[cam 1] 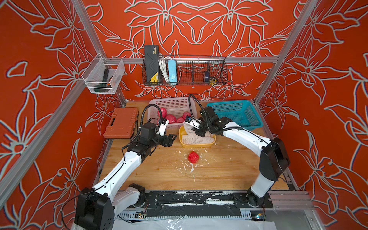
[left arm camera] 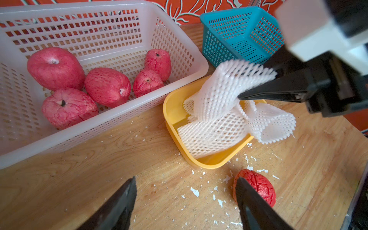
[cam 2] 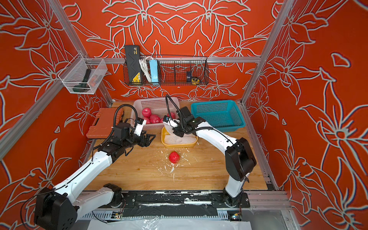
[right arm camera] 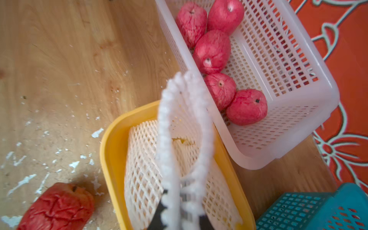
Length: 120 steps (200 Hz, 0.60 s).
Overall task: Remove foam nets from apples
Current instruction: Place the foam net into the storage box.
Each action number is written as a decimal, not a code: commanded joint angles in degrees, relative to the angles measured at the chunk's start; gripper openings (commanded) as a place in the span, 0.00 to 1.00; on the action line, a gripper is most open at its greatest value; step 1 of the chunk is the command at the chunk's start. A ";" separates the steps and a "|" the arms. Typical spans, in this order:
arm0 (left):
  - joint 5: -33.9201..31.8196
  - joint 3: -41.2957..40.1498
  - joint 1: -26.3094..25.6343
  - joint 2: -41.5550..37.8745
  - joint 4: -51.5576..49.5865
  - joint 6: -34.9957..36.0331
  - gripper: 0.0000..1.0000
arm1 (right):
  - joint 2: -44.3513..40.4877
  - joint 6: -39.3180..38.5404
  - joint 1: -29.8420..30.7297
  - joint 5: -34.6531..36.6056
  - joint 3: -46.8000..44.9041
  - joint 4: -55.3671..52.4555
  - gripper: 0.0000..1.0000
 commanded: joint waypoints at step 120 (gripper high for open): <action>5.70 -1.14 0.26 0.28 -1.44 1.72 0.82 | -1.49 -5.36 2.52 -2.96 -7.49 5.76 0.50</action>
